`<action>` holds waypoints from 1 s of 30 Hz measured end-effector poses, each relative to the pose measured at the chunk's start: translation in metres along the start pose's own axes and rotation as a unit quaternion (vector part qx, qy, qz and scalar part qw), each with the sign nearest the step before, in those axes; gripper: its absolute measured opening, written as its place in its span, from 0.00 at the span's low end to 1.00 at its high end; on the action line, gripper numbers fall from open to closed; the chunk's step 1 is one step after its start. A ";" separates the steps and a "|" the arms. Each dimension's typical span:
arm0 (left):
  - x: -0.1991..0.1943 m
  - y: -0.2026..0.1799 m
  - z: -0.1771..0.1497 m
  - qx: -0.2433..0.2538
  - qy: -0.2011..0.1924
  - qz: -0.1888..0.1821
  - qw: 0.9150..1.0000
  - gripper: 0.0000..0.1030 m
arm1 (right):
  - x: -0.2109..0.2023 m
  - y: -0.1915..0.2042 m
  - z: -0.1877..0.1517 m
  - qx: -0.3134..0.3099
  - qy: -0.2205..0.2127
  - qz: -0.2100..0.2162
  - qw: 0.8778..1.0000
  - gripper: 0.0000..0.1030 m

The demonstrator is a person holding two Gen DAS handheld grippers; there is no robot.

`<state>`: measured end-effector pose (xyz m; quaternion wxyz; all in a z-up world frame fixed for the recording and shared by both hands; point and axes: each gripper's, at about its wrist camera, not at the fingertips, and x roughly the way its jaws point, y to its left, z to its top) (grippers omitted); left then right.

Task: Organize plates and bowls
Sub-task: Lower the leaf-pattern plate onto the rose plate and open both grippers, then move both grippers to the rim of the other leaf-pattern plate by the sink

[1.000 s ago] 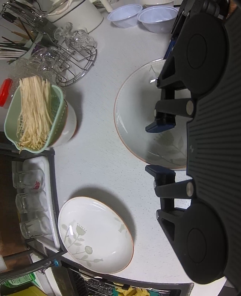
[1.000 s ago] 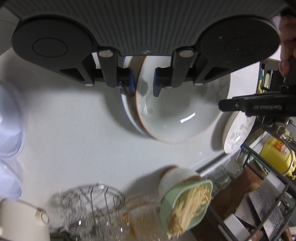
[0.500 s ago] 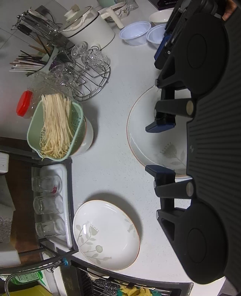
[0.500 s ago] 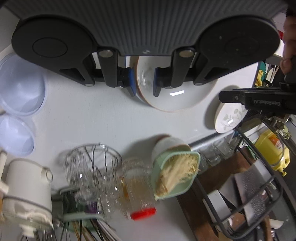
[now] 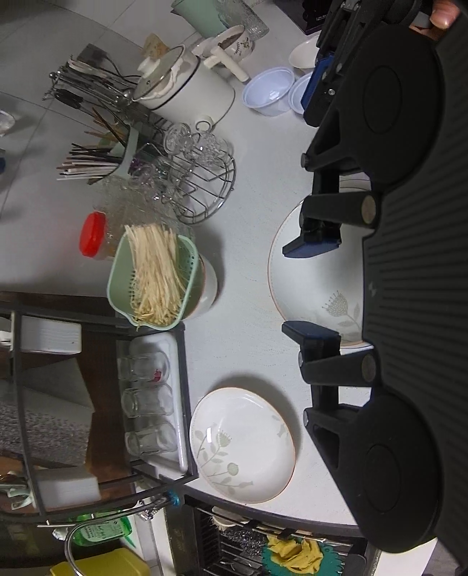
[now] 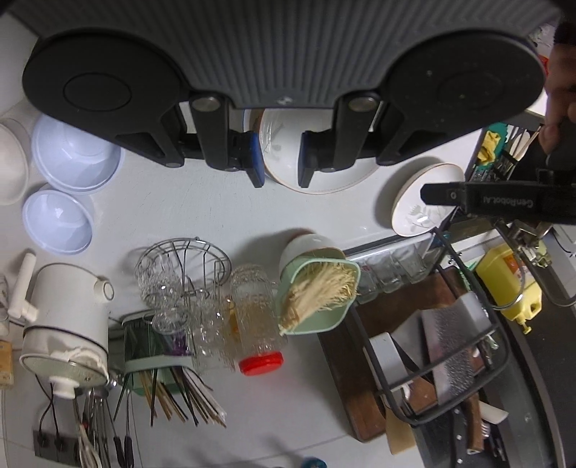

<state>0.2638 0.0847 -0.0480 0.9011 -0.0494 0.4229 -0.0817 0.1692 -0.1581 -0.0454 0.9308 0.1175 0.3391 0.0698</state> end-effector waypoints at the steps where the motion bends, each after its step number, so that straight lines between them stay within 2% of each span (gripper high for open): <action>1: -0.005 0.000 -0.001 -0.002 -0.003 0.001 1.000 0.43 | -0.004 0.001 0.000 -0.001 -0.002 -0.001 1.000 0.23; 5: -0.025 -0.006 -0.006 0.016 -0.023 0.015 1.000 0.44 | -0.020 0.007 -0.002 -0.004 -0.016 0.002 1.000 0.23; 12: -0.049 0.008 -0.004 -0.020 -0.033 0.029 0.999 0.51 | -0.047 0.011 -0.005 -0.011 -0.032 0.003 0.999 0.23; 21: -0.065 -0.005 -0.024 -0.003 -0.028 0.048 0.998 0.55 | -0.074 0.013 -0.013 -0.011 -0.054 -0.002 0.998 0.23; 23: -0.068 -0.009 -0.028 0.002 -0.031 0.049 0.998 0.60 | -0.077 0.012 -0.015 -0.012 -0.052 0.003 0.999 0.23; 30: -0.075 -0.013 -0.043 -0.014 -0.026 0.070 0.997 0.63 | -0.081 0.012 -0.023 -0.031 -0.045 0.015 0.998 0.23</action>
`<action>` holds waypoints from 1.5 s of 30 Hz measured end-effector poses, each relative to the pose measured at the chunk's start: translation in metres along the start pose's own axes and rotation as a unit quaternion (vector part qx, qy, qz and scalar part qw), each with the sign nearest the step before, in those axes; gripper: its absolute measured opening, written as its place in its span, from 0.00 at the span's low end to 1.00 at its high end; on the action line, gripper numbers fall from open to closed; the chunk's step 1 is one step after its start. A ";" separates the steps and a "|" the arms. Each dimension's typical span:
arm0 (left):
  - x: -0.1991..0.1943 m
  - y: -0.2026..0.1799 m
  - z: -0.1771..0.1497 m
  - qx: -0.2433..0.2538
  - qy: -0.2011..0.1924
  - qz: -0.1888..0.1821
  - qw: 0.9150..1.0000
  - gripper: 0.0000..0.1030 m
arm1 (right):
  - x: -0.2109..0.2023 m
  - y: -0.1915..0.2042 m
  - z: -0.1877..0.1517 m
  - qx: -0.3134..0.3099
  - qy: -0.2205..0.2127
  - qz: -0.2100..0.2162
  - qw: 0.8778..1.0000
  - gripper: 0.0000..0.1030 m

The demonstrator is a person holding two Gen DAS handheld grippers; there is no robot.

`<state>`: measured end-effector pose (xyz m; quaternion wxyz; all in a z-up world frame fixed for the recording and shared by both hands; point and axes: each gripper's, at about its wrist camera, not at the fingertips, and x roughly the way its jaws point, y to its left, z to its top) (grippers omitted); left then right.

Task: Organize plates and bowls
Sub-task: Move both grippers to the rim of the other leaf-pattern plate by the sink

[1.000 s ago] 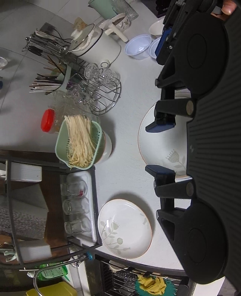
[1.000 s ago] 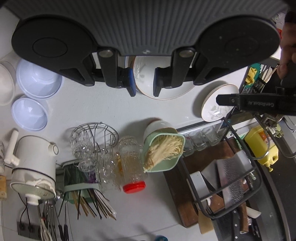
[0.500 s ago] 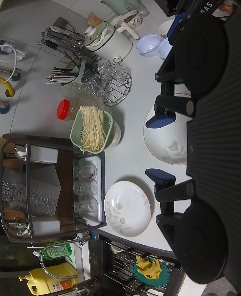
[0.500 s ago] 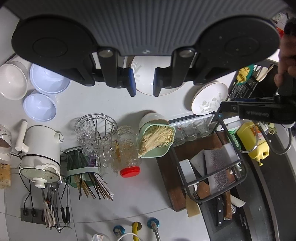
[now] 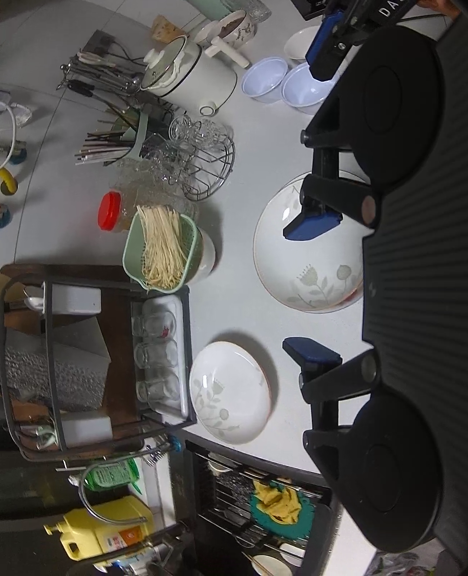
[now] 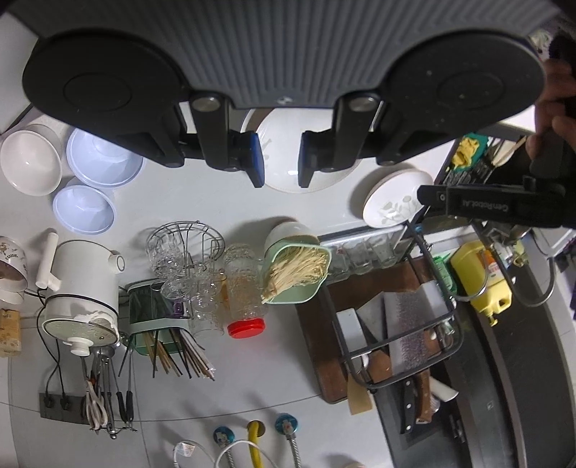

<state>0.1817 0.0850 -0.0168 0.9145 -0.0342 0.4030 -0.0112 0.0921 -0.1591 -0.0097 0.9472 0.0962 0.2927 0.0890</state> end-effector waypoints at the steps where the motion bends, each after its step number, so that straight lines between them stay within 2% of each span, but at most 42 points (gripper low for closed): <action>1: -0.001 0.000 -0.002 -0.004 0.002 0.004 1.000 0.63 | 0.000 0.000 -0.001 -0.003 0.002 0.003 1.000 0.23; 7: -0.015 -0.003 -0.017 -0.013 -0.002 0.018 1.000 0.65 | -0.009 -0.002 -0.007 -0.015 0.004 0.020 1.000 0.23; 14: -0.030 -0.006 -0.033 -0.017 -0.009 0.016 1.000 0.68 | -0.013 -0.002 -0.014 -0.021 0.011 0.038 0.999 0.24; 19: -0.033 0.001 -0.036 -0.036 -0.010 0.023 0.999 0.72 | -0.016 0.003 -0.015 -0.039 0.003 0.033 0.999 0.24; 20: -0.034 0.003 -0.037 -0.041 -0.011 0.025 0.999 0.76 | -0.016 0.002 -0.015 -0.039 0.002 0.032 0.999 0.26; 22: -0.035 0.005 -0.040 -0.054 -0.010 0.033 0.998 0.84 | -0.017 0.003 -0.014 -0.047 -0.001 0.033 0.998 0.38; 24: -0.036 0.005 -0.042 -0.052 -0.009 0.037 0.998 0.89 | -0.017 0.004 -0.014 -0.052 -0.003 0.036 0.998 0.72; 26: -0.036 0.006 -0.043 -0.051 -0.012 0.044 0.998 0.92 | -0.016 0.003 -0.014 -0.049 -0.005 0.039 0.998 0.80; 31: -0.031 0.013 -0.037 -0.061 -0.026 0.049 0.997 0.95 | -0.008 0.003 -0.013 -0.044 0.004 0.038 0.998 0.80; 40: -0.003 0.019 -0.013 -0.037 -0.013 0.045 0.998 0.95 | 0.013 0.009 -0.002 -0.029 0.011 0.026 0.999 0.80; 45: 0.010 0.035 0.003 -0.041 -0.016 0.045 0.998 0.95 | 0.030 0.017 0.005 -0.023 0.011 0.028 0.999 0.80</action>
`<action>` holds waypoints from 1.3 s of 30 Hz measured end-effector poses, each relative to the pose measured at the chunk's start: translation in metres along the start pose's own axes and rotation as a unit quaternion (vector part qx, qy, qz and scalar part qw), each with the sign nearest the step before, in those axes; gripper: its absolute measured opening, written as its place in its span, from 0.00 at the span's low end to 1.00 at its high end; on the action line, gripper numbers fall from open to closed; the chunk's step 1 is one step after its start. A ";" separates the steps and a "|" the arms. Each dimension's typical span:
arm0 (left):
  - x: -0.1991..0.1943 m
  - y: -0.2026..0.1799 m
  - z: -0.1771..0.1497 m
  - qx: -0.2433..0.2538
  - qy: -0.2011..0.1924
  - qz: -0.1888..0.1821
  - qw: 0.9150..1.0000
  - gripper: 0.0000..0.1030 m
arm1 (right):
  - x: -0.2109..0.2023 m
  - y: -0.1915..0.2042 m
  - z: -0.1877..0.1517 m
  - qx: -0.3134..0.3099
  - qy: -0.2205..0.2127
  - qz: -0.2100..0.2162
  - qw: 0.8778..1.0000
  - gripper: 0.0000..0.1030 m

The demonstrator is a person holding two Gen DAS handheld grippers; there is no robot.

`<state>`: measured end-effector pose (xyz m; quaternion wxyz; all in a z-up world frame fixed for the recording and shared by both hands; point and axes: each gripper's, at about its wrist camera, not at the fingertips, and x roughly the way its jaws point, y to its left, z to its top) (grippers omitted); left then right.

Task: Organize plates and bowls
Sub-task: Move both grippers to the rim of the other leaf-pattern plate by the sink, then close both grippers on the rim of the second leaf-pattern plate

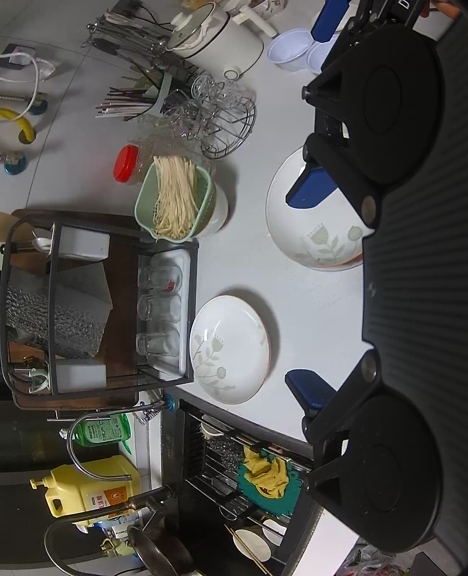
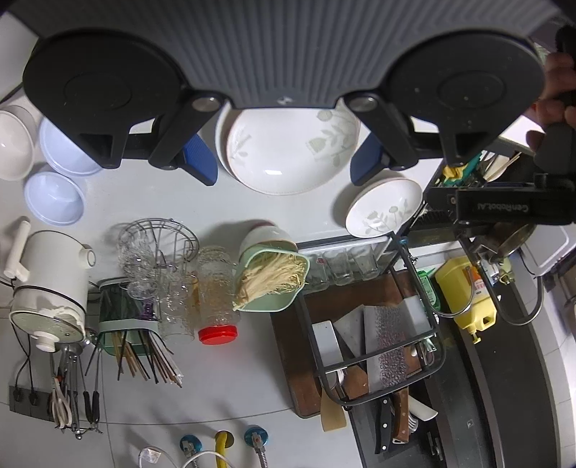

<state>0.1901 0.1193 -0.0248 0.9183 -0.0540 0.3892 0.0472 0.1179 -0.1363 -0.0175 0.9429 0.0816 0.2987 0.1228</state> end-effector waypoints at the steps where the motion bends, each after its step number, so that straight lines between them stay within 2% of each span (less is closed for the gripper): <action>1: 0.003 0.003 0.004 -0.001 0.000 0.002 1.000 0.95 | 0.004 0.002 0.002 0.001 0.001 0.000 1.000 0.80; 11: 0.040 0.031 0.032 -0.011 0.004 0.005 1.000 0.95 | 0.045 0.023 0.021 0.001 0.012 0.001 1.000 0.80; 22: 0.084 0.075 0.054 -0.023 0.030 0.006 0.999 0.95 | 0.093 0.054 0.033 -0.008 0.035 0.001 0.999 0.80; 25: 0.089 0.088 0.065 -0.011 0.018 0.011 1.000 0.95 | 0.108 0.063 0.037 -0.010 0.042 0.000 0.999 0.80; 32: 0.108 0.117 0.084 -0.005 0.012 -0.010 1.000 0.95 | 0.139 0.074 0.049 -0.003 0.053 -0.012 0.999 0.80; 39: 0.153 0.152 0.091 -0.028 0.039 -0.023 0.999 0.95 | 0.178 0.092 0.056 0.001 0.076 -0.014 0.997 0.79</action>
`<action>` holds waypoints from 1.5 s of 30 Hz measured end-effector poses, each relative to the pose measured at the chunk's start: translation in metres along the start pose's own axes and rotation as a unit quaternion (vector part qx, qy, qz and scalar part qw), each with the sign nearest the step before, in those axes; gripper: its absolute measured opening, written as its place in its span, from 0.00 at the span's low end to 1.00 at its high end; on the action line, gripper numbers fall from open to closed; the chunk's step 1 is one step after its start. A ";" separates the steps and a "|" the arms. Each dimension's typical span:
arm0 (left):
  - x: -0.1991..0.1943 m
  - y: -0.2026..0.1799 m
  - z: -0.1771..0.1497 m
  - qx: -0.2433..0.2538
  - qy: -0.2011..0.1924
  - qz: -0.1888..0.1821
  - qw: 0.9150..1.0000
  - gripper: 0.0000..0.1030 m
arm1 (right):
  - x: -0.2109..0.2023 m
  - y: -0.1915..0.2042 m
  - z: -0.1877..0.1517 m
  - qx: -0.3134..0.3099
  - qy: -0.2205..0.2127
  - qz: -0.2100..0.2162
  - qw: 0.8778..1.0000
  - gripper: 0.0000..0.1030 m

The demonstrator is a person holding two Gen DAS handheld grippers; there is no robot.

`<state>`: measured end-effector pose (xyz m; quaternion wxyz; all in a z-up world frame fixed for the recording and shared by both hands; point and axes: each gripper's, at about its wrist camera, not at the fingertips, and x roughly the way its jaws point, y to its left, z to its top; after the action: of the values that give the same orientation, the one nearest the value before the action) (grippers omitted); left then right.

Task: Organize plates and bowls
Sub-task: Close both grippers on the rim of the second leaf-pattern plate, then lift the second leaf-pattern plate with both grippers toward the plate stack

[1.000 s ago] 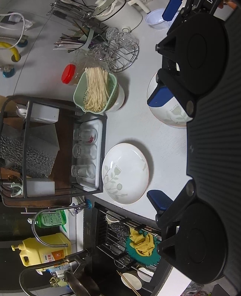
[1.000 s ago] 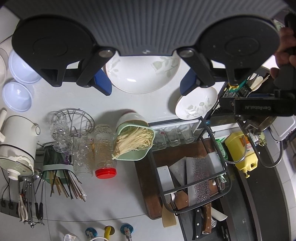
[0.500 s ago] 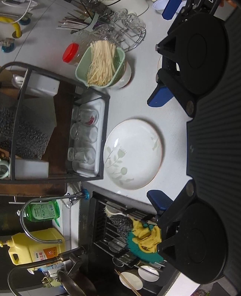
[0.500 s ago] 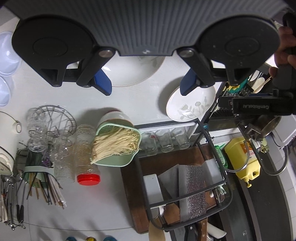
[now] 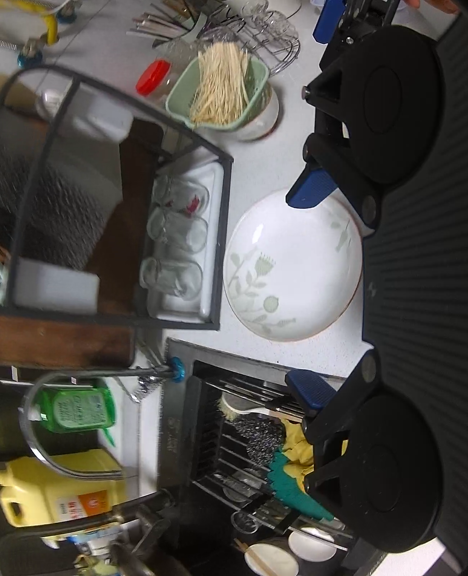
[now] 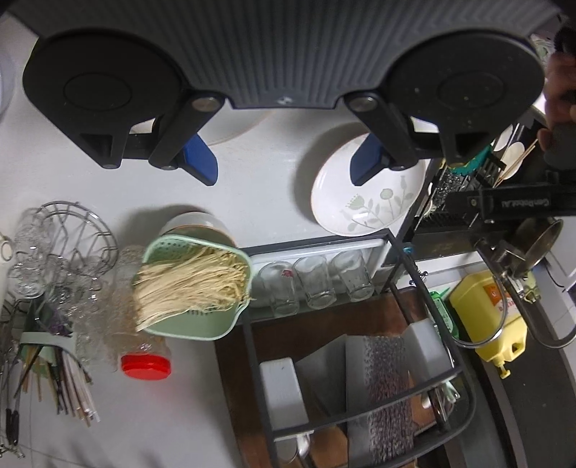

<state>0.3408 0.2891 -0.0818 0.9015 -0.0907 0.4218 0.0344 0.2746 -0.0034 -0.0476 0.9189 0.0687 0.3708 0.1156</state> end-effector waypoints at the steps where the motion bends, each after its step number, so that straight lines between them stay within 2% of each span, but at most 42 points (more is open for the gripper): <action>1: 0.007 0.005 0.001 -0.002 0.004 -0.001 1.000 0.95 | 0.005 0.004 0.001 -0.004 0.001 0.001 1.000 0.79; 12: 0.068 0.048 0.008 -0.010 0.046 -0.037 0.998 0.93 | 0.065 0.027 0.010 0.020 0.057 0.000 0.998 0.73; 14: 0.076 0.052 0.009 -0.010 0.053 -0.042 0.998 0.88 | 0.076 0.030 0.013 0.024 0.066 -0.001 0.998 0.72; 18: 0.096 0.064 0.013 -0.023 0.073 -0.055 0.996 0.81 | 0.100 0.033 0.018 0.031 0.086 -0.002 0.996 0.63; 19: 0.101 0.067 0.015 -0.028 0.079 -0.060 0.995 0.77 | 0.106 0.034 0.019 0.032 0.092 -0.003 0.995 0.62; 21: 0.111 0.071 0.017 -0.033 0.091 -0.067 0.993 0.72 | 0.119 0.035 0.021 0.034 0.105 -0.004 0.994 0.52; 23: 0.120 0.074 0.018 -0.036 0.100 -0.072 0.992 0.63 | 0.130 0.035 0.022 0.036 0.119 -0.010 0.992 0.49; 31: 0.147 0.083 0.030 -0.015 0.123 -0.102 0.987 0.45 | 0.165 0.031 0.025 0.049 0.154 -0.026 0.987 0.37; 38: 0.169 0.088 0.040 -0.033 0.154 -0.158 0.975 0.41 | 0.187 0.037 0.025 0.049 0.179 -0.017 0.982 0.19; 45: 0.179 0.086 0.043 0.000 0.170 -0.180 0.969 0.41 | 0.191 0.038 0.022 0.058 0.185 -0.023 0.981 0.19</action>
<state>0.4763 0.3788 -0.2040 0.8076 -0.1702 0.5458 -0.1446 0.4172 0.0831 -0.1505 0.8314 0.0911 0.5418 0.0834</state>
